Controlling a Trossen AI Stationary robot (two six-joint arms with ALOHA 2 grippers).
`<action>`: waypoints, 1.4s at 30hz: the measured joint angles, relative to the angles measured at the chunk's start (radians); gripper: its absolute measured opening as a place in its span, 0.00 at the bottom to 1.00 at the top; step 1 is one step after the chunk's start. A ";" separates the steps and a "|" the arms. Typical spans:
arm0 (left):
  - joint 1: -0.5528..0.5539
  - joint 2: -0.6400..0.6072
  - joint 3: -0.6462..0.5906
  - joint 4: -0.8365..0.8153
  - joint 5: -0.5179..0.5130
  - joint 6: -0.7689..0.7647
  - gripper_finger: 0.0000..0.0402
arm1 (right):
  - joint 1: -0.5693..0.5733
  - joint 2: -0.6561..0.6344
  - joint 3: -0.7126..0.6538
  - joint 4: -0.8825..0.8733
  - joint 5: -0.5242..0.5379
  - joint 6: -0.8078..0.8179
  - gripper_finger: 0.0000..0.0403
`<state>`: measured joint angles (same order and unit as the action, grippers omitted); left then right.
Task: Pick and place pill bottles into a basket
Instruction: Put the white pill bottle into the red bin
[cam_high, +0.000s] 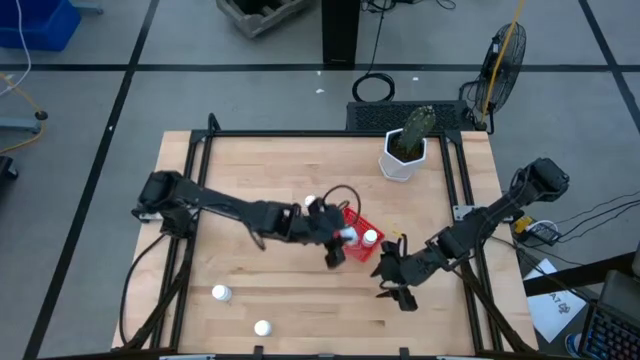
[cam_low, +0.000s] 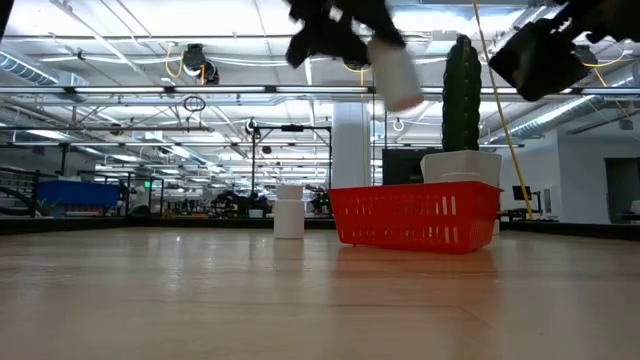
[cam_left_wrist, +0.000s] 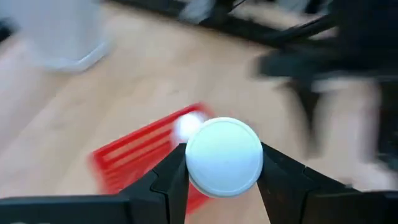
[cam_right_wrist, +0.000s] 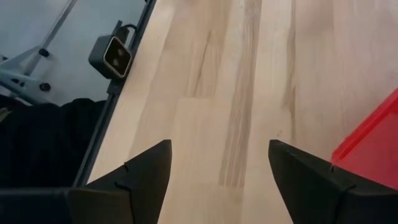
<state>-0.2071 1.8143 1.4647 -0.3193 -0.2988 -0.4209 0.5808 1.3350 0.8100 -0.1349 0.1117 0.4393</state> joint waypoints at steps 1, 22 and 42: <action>0.012 0.003 0.000 -0.026 -0.015 -0.002 0.40 | 0.012 0.000 -0.005 0.001 0.016 0.009 0.64; 0.192 0.149 0.000 -0.002 0.121 0.046 0.40 | 0.226 0.000 -0.030 0.037 0.261 0.110 0.64; 0.189 0.259 0.000 0.091 0.195 0.057 0.40 | 0.229 0.000 -0.030 0.056 0.282 0.095 0.64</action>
<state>-0.0177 2.0731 1.4651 -0.2283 -0.1036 -0.3641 0.8093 1.3354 0.7803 -0.0788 0.3932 0.5342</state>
